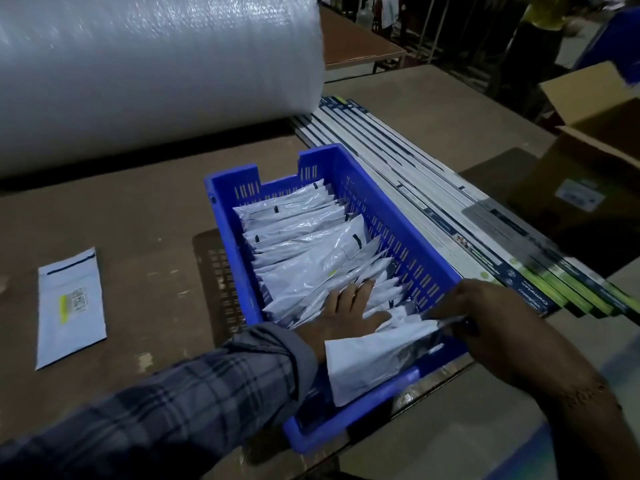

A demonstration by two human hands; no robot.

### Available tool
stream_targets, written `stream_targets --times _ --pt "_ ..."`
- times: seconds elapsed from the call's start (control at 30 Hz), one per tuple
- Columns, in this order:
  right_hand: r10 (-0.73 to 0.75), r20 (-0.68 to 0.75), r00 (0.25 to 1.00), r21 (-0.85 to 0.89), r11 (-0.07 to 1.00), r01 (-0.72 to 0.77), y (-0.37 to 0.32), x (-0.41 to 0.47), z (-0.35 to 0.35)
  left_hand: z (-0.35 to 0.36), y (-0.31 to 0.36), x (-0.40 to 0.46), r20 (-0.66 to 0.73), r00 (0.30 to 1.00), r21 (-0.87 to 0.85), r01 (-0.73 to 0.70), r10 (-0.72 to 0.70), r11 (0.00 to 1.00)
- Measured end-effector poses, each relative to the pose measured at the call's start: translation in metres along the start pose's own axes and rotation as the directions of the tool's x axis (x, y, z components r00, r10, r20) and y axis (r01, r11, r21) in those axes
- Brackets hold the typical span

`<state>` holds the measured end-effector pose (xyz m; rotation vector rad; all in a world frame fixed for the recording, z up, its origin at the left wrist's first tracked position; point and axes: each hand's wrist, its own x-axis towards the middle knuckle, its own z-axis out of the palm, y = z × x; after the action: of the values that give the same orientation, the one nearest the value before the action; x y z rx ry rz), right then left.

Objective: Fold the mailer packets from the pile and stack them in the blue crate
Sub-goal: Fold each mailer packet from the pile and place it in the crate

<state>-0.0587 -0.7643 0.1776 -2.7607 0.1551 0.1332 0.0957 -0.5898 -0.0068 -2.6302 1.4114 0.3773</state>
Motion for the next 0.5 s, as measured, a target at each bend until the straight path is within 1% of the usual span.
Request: stream_targets --times 0.07,0.1,0.13,0.17,0.23,0.3,0.33,0.37,0.4,0.43,0.5 --pt "0.010 0.049 0.999 -0.003 1.000 -0.010 -0.003 0.002 -0.001 0.014 0.002 0.004 -0.096 0.995 0.060 -0.008 0.014 0.998" --pt "0.016 0.070 0.997 -0.016 1.000 -0.015 -0.004 0.003 -0.001 0.009 0.004 0.004 -0.140 0.990 0.084 -0.016 0.028 0.996" --pt "0.025 0.089 0.996 -0.032 0.999 -0.023 -0.003 0.005 0.001 0.001 0.003 -0.001 -0.116 0.992 0.091 -0.036 0.046 0.995" --pt "0.042 0.108 0.993 -0.053 0.998 -0.036 -0.002 0.008 0.006 -0.008 0.002 -0.006 -0.140 0.987 0.165 -0.057 0.080 0.985" --pt "0.085 0.137 0.987 -0.116 0.991 -0.069 -0.001 0.018 0.021 -0.014 -0.010 -0.010 -0.066 0.987 0.174 -0.134 0.147 0.976" --pt "0.124 0.188 0.974 -0.173 0.981 -0.092 -0.004 0.031 0.036 -0.020 -0.020 -0.009 -0.040 0.991 0.116 -0.119 0.125 0.986" --pt "0.130 0.226 0.965 -0.193 0.977 -0.086 -0.007 0.038 0.043 -0.024 -0.021 -0.009 -0.067 0.991 0.105 -0.105 0.112 0.989" --pt "0.133 0.274 0.952 -0.222 0.972 -0.072 -0.010 0.045 0.047 -0.027 -0.020 -0.009 -0.069 0.992 0.128 -0.096 0.105 0.987" --pt "0.134 0.325 0.936 -0.251 0.967 -0.051 -0.012 0.051 0.051 -0.026 -0.020 -0.006 -0.113 0.987 0.157 -0.095 0.114 0.983" --pt "0.136 0.375 0.917 -0.278 0.960 -0.029 -0.014 0.057 0.054 -0.026 -0.021 -0.004 -0.120 0.987 0.163 -0.091 0.111 0.982" --pt "0.179 0.457 0.871 -0.318 0.948 -0.028 -0.016 0.068 0.061 -0.029 -0.020 -0.004 -0.067 0.995 0.155 -0.057 0.068 0.986"
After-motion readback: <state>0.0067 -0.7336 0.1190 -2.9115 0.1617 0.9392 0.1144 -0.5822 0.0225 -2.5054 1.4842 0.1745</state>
